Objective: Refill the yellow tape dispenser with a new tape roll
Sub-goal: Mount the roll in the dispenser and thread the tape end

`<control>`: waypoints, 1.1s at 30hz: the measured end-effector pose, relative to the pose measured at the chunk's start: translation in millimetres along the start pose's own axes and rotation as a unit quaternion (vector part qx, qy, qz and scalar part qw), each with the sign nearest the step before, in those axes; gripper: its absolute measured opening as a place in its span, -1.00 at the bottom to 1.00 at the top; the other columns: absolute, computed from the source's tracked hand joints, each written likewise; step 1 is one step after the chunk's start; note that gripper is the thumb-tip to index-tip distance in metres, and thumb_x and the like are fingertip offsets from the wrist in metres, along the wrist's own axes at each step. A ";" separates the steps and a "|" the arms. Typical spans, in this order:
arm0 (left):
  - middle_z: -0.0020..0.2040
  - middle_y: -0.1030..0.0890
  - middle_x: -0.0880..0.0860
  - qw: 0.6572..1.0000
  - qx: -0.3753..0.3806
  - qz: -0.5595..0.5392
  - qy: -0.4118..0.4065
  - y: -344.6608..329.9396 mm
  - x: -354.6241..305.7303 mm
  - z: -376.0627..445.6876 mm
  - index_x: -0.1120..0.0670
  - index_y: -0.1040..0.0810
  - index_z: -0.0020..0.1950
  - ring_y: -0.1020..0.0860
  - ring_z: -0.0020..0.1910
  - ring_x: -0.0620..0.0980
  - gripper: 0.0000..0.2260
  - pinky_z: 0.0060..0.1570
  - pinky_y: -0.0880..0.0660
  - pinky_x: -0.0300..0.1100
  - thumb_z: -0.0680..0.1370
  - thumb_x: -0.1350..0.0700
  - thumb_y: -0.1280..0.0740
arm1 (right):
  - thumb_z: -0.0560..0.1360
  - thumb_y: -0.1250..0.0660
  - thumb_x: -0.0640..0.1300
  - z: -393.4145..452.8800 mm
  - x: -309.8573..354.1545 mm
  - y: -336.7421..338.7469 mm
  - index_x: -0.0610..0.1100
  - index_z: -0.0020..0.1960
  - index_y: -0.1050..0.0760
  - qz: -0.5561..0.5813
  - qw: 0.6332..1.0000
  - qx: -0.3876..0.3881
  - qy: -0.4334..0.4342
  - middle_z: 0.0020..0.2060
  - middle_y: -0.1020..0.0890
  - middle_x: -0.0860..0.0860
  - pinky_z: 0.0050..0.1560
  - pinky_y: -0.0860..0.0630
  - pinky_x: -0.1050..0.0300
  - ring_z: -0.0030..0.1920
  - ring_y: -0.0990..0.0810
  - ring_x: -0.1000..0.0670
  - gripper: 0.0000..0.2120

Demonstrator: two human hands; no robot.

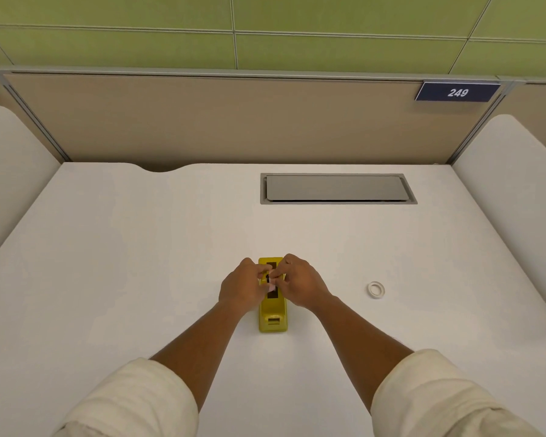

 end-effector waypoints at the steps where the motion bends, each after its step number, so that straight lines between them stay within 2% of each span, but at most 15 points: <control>1: 0.07 -0.47 -0.07 1.000 0.002 0.003 0.001 0.0 -0.3 -0.3 -0.16 -0.51 0.33 -0.55 0.03 -0.02 -0.58 -0.11 -0.39 -0.19 0.48 -0.14 -0.42 | 0.49 -0.37 -0.06 0.2 0.8 0.3 -0.01 -0.04 -0.66 0.002 1.000 0.000 -0.002 -0.10 -0.50 0.14 -0.20 -0.36 0.20 -0.19 -0.47 0.10 -0.89; 7: 0.01 -0.43 -0.12 1.000 0.006 0.018 0.006 2.0 -3.1 -1.6 -0.14 -0.50 0.34 -0.56 0.00 0.00 -0.59 -0.12 -0.40 -0.19 0.50 -0.14 -0.40 | 0.48 -0.37 -0.08 1.4 4.8 2.3 0.00 -0.10 -0.64 -0.002 1.000 -0.005 -0.022 -0.09 -0.55 0.08 -0.23 -0.35 0.19 -0.22 -0.48 0.07 -0.93; 10: 0.05 -0.45 -0.09 1.000 0.012 0.021 -0.001 3.6 -3.6 -1.8 -0.15 -0.51 0.32 -0.54 -0.04 -0.02 -0.58 -0.12 -0.42 -0.18 0.47 -0.14 -0.43 | 0.47 -0.35 -0.12 1.8 6.4 2.7 0.00 -0.11 -0.64 -0.003 1.000 -0.003 -0.029 -0.07 -0.55 0.07 -0.23 -0.37 0.17 -0.22 -0.48 0.06 -0.91; 14: 0.05 -0.45 -0.09 1.000 0.022 0.020 0.000 4.0 -3.8 -3.0 -0.15 -0.51 0.28 -0.50 -0.10 -0.04 -0.52 -0.16 -0.39 -0.19 0.39 -0.11 -0.51 | 0.49 -0.32 -0.16 3.2 7.9 3.3 -0.05 -0.07 -0.63 -0.014 0.999 0.003 -0.036 -0.04 -0.55 0.02 -0.20 -0.42 0.13 -0.20 -0.49 0.02 -0.88; 19: 0.09 -0.48 -0.02 1.000 0.002 0.029 0.002 1.6 -8.2 -5.3 -0.11 -0.51 0.27 -0.56 -0.09 0.04 -0.62 -0.19 -0.43 -0.17 0.46 -0.06 -0.43 | 0.52 -0.26 -0.17 4.1 9.3 2.0 -0.08 -0.03 -0.58 -0.029 0.999 0.017 -0.040 0.01 -0.53 0.00 -0.19 -0.39 0.11 -0.11 -0.54 -0.06 -0.87; 25: 0.08 -0.48 -0.02 1.000 0.003 0.028 0.008 2.3 -9.0 -5.5 -0.10 -0.51 0.25 -0.50 -0.16 0.01 -0.64 -0.18 -0.43 -0.17 0.47 0.00 -0.44 | 0.53 -0.24 -0.17 5.6 10.3 -1.4 -0.13 0.02 -0.47 -0.050 0.997 0.035 -0.057 0.00 -0.51 -0.01 -0.22 -0.44 0.05 -0.15 -0.53 -0.08 -0.90; 29: 0.08 -0.47 -0.02 0.999 0.000 0.032 0.009 1.8 -10.3 -6.4 -0.10 -0.51 0.24 -0.50 -0.17 0.00 -0.67 -0.21 -0.42 -0.17 0.49 0.01 -0.43 | 0.52 -0.27 -0.19 5.1 13.1 -3.0 -0.14 -0.01 -0.45 -0.079 0.995 0.045 -0.031 0.03 -0.45 -0.04 -0.25 -0.39 0.06 -0.20 -0.50 -0.08 -0.94; 33: 0.08 -0.48 -0.01 0.999 0.001 0.032 0.008 2.7 -10.9 -7.3 -0.10 -0.52 0.24 -0.52 -0.15 0.02 -0.70 -0.20 -0.42 -0.17 0.51 0.00 -0.39 | 0.53 -0.25 -0.16 2.6 11.3 -1.3 -0.12 0.02 -0.48 -0.089 0.995 0.036 -0.013 0.05 -0.47 -0.01 -0.16 -0.46 0.00 -0.12 -0.55 -0.11 -0.90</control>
Point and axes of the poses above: each hand's wrist, its own z-axis towards the middle knuckle, its own y-axis out of the back of the hand, x = y × z, the point moved 3 cm from there along z, towards the middle knuckle
